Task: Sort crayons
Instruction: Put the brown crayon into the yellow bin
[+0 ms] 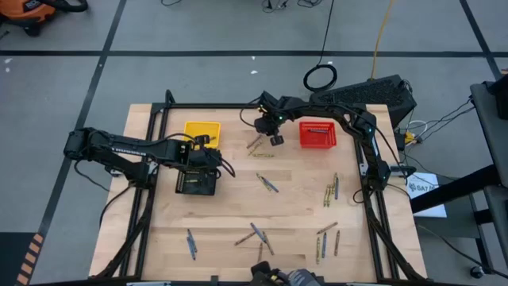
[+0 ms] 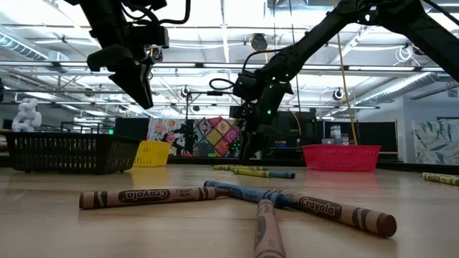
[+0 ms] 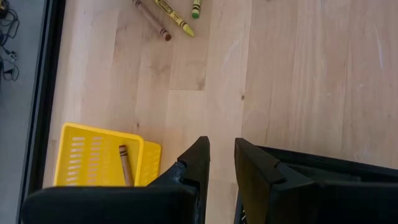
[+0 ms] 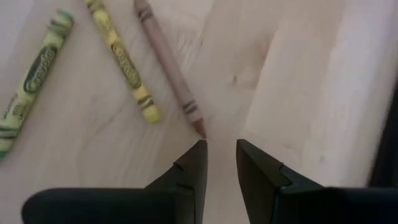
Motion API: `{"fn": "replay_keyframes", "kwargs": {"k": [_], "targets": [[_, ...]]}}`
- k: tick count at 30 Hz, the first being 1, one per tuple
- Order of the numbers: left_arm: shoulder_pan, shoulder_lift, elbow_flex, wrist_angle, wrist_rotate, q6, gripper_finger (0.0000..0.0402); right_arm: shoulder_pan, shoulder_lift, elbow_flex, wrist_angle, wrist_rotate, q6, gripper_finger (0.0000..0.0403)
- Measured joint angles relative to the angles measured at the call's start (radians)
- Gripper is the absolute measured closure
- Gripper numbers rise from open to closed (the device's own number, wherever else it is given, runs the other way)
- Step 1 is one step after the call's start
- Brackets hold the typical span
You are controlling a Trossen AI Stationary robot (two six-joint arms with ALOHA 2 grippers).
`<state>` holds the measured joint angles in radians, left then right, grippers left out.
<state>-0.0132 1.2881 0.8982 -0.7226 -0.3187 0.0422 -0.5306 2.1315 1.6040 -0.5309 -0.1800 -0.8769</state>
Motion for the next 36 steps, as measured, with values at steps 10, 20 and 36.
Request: {"fn": "replay_keyframes", "kwargs": {"k": [10,20,36], "targets": [[0.0,0.0,0.0,-0.001,0.0,-0.001,0.0331,0.017,0.0,0.18,-0.048,-0.003,0.253,0.033],[0.0,0.0,0.0,-0.004,0.0,-0.002,0.0331,0.025,-0.001,0.256,-0.196,-0.006,0.53,0.033],[0.016,0.0,0.0,0.0,-0.01,0.018,0.0331,0.069,0.005,0.255,-0.318,-0.12,0.244,0.033]]}}
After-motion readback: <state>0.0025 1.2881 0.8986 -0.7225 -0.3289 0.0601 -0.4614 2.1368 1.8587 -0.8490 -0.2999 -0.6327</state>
